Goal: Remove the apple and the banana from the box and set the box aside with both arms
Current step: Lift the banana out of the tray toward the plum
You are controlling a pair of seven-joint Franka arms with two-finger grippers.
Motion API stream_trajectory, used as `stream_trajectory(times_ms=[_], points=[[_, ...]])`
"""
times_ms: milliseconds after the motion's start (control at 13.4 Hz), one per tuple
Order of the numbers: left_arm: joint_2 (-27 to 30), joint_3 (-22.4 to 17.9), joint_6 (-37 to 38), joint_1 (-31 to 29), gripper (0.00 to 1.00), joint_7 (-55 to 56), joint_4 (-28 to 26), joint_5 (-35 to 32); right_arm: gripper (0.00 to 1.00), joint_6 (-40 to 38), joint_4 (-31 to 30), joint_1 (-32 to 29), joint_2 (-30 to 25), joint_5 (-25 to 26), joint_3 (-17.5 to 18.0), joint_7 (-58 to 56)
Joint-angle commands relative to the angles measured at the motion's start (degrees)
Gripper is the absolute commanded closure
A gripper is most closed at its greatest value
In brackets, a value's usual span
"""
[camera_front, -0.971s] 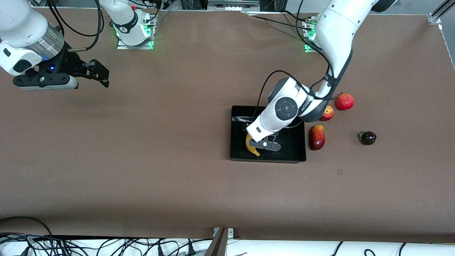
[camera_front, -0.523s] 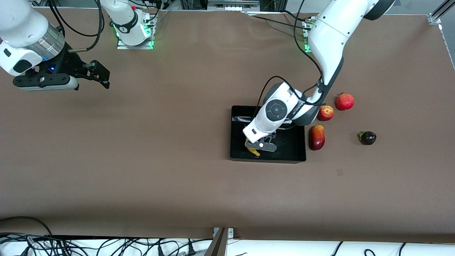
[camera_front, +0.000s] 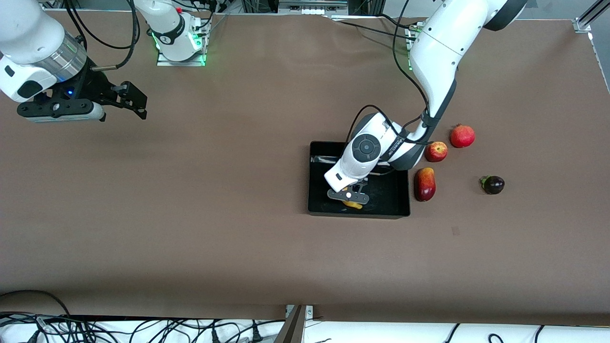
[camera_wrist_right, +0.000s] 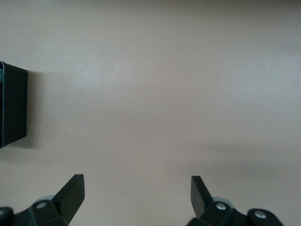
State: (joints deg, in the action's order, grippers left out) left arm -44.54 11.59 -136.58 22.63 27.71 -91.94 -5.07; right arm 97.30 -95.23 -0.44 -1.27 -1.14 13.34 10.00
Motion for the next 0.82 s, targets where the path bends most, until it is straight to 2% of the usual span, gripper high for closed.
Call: stream_trajectory(times_ms=[0,224,374,523,747], points=[[3.91,0.01,1.91,-1.97,1.0,0.59,0.62,-1.61,0.0,-0.35,0.57,0.35,0.13,0.44,-0.24,0.72],[11.29,0.45,11.82,-5.65,0.96,0.33,1.06,-1.35,0.0,-0.27,0.57,0.35,0.13,0.35,-0.24,0.72],[13.86,0.28,18.42,-8.38,0.96,-1.76,2.63,-1.52,0.0,0.0,0.57,0.35,0.13,0.17,-0.15,0.72],[14.04,-0.16,24.14,-13.99,0.96,-11.66,5.1,-1.61,0.0,0.09,0.57,0.35,0.04,-0.09,-0.07,0.81],[12.99,-0.16,24.69,-24.36,0.94,-29.93,4.4,-1.7,0.0,0.17,0.57,0.52,0.04,-0.09,-0.06,0.2]])
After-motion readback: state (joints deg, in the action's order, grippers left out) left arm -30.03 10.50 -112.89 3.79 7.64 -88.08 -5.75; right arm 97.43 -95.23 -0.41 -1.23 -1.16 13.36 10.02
